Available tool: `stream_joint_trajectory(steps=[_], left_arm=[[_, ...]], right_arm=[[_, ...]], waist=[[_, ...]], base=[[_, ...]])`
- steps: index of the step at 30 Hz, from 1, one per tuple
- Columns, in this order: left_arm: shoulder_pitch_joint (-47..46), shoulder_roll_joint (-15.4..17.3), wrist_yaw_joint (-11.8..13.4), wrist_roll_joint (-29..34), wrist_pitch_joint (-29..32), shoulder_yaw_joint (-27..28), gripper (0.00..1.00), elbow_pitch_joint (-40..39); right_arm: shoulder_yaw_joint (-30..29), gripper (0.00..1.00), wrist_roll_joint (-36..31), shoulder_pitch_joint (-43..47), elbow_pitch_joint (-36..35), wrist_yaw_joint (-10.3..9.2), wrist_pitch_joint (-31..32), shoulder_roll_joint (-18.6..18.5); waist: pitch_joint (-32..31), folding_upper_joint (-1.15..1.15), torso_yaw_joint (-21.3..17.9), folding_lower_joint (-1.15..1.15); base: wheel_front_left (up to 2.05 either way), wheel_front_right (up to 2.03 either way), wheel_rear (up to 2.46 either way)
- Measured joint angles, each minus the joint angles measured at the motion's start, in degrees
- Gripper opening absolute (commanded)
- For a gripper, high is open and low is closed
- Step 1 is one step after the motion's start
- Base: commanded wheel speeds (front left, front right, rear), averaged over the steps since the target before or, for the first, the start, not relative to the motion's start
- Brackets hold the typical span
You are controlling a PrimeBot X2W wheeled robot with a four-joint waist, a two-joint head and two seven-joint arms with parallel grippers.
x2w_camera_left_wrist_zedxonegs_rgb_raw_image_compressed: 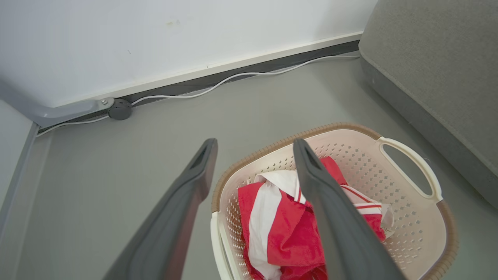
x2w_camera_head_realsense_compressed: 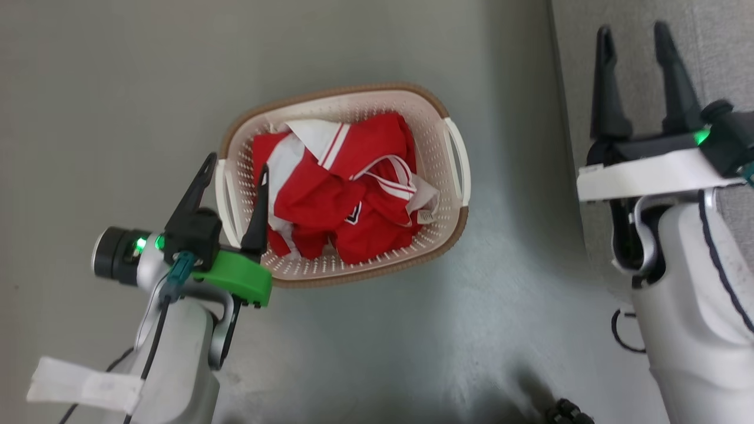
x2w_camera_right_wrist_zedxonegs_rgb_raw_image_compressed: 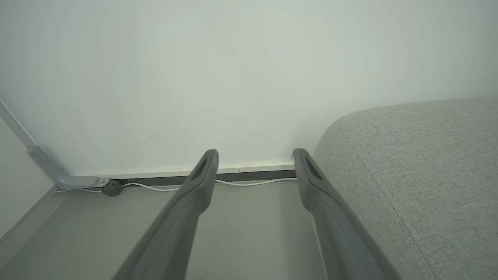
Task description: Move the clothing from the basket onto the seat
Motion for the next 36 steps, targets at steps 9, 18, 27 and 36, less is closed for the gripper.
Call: stream_joint_trajectory(steps=[9,18,27,36], left_arm=[[-7.9,-0.2,-1.0,2.6,0.0,-3.7,1.0,5.3],[-14.2,-0.4,-1.9,5.4,0.0,-6.7,1.0,12.5],[-18.4,-0.5,-1.9,7.0,0.0,-7.8,1.0,19.1],[-22.7,-0.5,-0.1,9.0,0.0,-7.4,1.0,24.4]], right_arm=[[-2.0,1.0,-0.6,-7.4,-2.4,0.03,0.0,-0.5],[-2.4,1.0,-1.2,-11.2,-2.8,0.58,0.0,-0.4],[-2.5,1.0,-1.5,-12.4,-2.5,0.88,0.0,0.0],[-2.5,1.0,-1.5,-13.5,-2.3,1.19,0.0,0.5]], waist=[[7.4,0.0,-1.2,0.0],[14.7,0.0,-2.1,0.0],[18.3,0.0,-3.2,0.0],[20.4,0.0,-4.1,0.0]], base=[[0.0,0.0,0.0],[0.0,0.0,0.0],[0.0,0.0,0.0],[0.0,0.0,0.0]])
